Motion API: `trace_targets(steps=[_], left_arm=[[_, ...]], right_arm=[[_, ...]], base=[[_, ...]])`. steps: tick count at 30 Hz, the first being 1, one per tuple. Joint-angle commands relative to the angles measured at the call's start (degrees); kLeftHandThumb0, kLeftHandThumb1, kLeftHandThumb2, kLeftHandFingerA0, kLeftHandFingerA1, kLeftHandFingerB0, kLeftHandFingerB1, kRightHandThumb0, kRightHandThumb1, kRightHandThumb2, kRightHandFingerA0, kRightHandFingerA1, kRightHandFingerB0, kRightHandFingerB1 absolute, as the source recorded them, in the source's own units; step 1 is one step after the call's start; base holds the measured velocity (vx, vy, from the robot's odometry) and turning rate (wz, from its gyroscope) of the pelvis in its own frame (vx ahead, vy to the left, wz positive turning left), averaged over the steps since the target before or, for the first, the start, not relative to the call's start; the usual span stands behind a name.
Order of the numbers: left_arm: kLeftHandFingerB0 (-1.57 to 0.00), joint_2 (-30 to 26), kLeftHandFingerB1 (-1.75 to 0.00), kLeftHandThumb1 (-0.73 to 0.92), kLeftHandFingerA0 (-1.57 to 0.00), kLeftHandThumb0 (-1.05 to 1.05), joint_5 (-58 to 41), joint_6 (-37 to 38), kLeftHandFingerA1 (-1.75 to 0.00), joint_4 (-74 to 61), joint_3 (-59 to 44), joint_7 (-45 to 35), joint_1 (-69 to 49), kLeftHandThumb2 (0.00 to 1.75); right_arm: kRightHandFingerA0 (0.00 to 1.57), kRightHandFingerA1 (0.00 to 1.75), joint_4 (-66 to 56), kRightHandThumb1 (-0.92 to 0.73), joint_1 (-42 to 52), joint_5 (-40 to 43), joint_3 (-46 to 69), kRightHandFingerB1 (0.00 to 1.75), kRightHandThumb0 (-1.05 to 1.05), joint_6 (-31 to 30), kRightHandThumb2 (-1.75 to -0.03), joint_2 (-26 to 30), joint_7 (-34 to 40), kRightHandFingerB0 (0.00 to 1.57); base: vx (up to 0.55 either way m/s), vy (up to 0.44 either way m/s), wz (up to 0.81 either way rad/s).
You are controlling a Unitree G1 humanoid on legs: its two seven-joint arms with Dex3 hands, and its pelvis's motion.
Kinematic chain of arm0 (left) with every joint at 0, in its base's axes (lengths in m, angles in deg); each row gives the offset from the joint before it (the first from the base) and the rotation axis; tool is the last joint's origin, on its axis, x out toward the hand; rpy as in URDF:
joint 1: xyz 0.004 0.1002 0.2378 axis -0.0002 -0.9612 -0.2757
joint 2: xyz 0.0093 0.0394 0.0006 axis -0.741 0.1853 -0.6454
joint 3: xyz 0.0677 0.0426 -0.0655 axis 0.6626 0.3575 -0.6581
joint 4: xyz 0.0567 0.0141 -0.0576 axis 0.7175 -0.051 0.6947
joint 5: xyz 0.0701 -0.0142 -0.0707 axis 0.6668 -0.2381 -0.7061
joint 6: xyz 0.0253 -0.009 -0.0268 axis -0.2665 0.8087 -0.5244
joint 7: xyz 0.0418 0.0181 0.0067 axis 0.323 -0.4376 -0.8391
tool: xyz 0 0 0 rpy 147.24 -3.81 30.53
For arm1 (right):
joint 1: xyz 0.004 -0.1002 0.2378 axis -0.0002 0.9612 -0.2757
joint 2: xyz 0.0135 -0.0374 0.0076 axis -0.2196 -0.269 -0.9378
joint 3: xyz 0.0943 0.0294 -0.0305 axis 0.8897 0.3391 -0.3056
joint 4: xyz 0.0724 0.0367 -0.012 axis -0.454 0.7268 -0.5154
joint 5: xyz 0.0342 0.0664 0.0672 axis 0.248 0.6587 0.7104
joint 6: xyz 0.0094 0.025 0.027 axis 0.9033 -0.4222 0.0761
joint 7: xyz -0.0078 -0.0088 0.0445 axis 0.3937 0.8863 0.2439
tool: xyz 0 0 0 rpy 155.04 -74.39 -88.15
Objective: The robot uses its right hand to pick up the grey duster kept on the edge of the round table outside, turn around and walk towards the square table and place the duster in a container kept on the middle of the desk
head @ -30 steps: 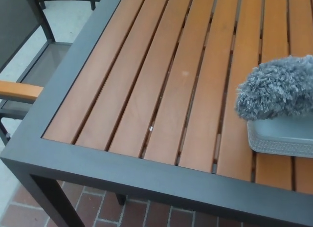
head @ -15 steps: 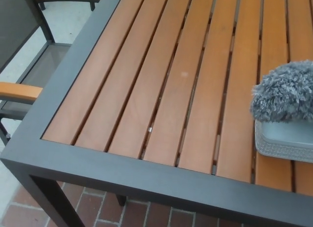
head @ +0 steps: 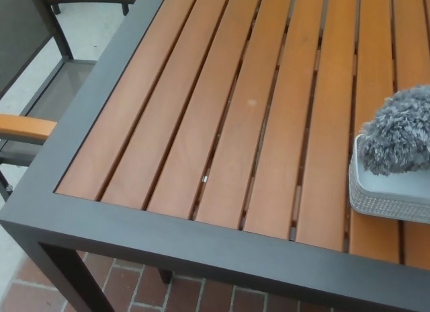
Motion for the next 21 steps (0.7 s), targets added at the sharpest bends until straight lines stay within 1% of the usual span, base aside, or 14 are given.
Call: trace_targets(steps=[1, 2, 3, 7, 8, 9, 10, 11, 12, 17, 18, 19, 20, 21], left_arm=[[-1.01, 0.30, -0.73, 0.29, -1.18, -0.57, -0.25, 1.70, -0.72, 1.33, 0.63, 0.52, 0.41, 0.70], [-1.02, 0.38, -0.74, 0.26, -1.18, -0.55, -0.16, 1.98, -0.72, 1.40, 0.80, 0.89, 0.34, 0.75], [-1.02, 0.40, -0.74, 0.26, -1.18, -0.55, 0.00, 2.31, -0.72, 1.43, 0.99, 1.30, 0.31, 0.75], [-1.02, 0.40, -0.74, 0.26, -1.18, -0.55, -0.06, 2.41, -0.72, 1.54, 1.19, 1.47, 0.36, 0.75], [-1.03, 0.22, -0.76, 0.25, -1.20, -0.56, -0.77, 3.40, -0.74, 0.24, 0.59, 2.22, -1.10, 0.80], [-1.03, 0.17, -0.76, 0.25, -1.20, -0.56, -0.97, 3.69, -0.74, -0.12, 0.42, 2.44, -1.52, 0.80], [-1.02, 0.09, -0.76, 0.26, -1.21, -0.56, -1.14, 4.11, -0.74, -0.15, 0.37, 2.14, -1.80, 0.77], [-1.02, 0.06, -0.76, 0.26, -1.21, -0.56, -1.16, 4.18, -0.74, -0.14, 0.36, 2.03, -1.84, 0.77], [-0.99, 0.01, -0.78, 0.23, -1.20, -0.52, -0.61, 4.19, -0.76, -0.42, 0.78, 2.35, -1.84, 0.84], [-0.99, -0.04, -0.78, 0.23, -1.20, -0.52, -0.39, 4.18, -0.76, -0.66, 1.01, 2.55, -1.93, 0.84], [-0.83, -0.05, -0.84, 0.26, -1.04, -0.48, 0.47, 3.61, -0.84, -2.12, 1.67, 2.98, -2.11, 0.95], [-0.83, -0.06, -0.84, 0.26, -1.04, -0.48, 0.71, 3.44, -0.84, -2.54, 1.86, 3.10, -2.15, 0.95], [-0.84, -0.29, -0.84, 0.27, -1.04, -0.49, 0.84, 2.87, -0.84, -3.68, 2.00, 2.71, -2.39, 0.96], [-0.84, -0.37, -0.84, 0.27, -1.04, -0.49, 0.81, 2.69, -0.84, -4.03, 2.03, 2.58, -2.49, 0.96]], right_arm=[[0.85, 1.74, 0.02, -0.73, 2.82, -3.48, -1.06, 1.34, -0.48, 0.74, -0.63, 1.56, 4.07, 0.76], [1.15, 1.35, 0.29, -0.55, 3.34, -3.92, -1.33, 1.12, -0.45, 1.15, -0.96, 1.61, 5.56, 0.83], [1.15, 1.35, 0.58, -0.55, 4.10, -4.37, -1.66, 1.12, -0.45, 1.59, -0.96, 1.74, 7.43, 0.83], [1.15, 1.35, 0.80, -0.55, 4.24, -4.57, -1.73, 1.12, -0.45, 1.75, -0.96, 1.73, 8.13, 0.83], [0.78, 1.66, 5.09, -0.67, 4.34, -6.30, -3.09, 0.92, -0.38, -1.38, -0.63, 0.99, 5.32, 0.80], [0.78, 1.66, 6.34, -0.67, 4.36, -6.81, -3.47, 0.92, -0.38, -2.26, -0.63, 0.77, 4.55, 0.80], [0.74, 1.68, 9.77, -0.69, 3.28, -7.35, -4.25, 0.76, -0.41, -4.21, -0.63, -0.21, 1.28, 0.74], [0.74, 1.68, 10.70, -0.69, 2.89, -7.43, -4.48, 0.76, -0.41, -4.64, -0.63, -0.49, 0.52, 0.74], [0.75, 1.68, 14.03, -0.68, 1.71, -6.89, -4.60, 0.80, -0.41, -6.07, -0.62, -1.57, -0.96, 0.74], [0.75, 1.68, 17.02, -0.68, 0.36, -6.58, -5.40, 0.80, -0.41, -6.85, -0.62, -2.52, -0.87, 0.74], [0.85, 1.59, 21.27, -0.66, -1.23, -8.06, -6.85, 0.71, -0.42, -9.80, -0.59, -4.59, -1.59, 0.77], [0.85, 1.59, 22.52, -0.66, -1.70, -8.47, -7.28, 0.71, -0.42, -10.65, -0.59, -5.20, -1.78, 0.77], [0.80, 1.56, 23.38, -0.63, -2.36, -8.75, -8.04, 0.61, -0.41, -11.35, -0.64, -6.26, -2.60, 0.71], [0.80, 1.56, 23.67, -0.63, -2.60, -8.72, -8.32, 0.61, -0.41, -11.48, -0.64, -6.55, -2.73, 0.71]], base=[[0.00, 0.000, 0.00], [0.00, 0.000, 0.00], [0.00, 0.000, 0.00], [0.00, 0.000, 0.00], [0.00, 0.000, 0.00], [0.00, 0.000, 0.00], [0.00, 0.000, 0.00], [0.00, 0.000, 0.00], [0.00, 0.000, 0.00], [0.00, 0.000, 0.00], [0.00, 0.000, 0.00], [0.00, 0.000, 0.00], [0.00, 0.000, 0.00], [0.00, 0.000, 0.00]])
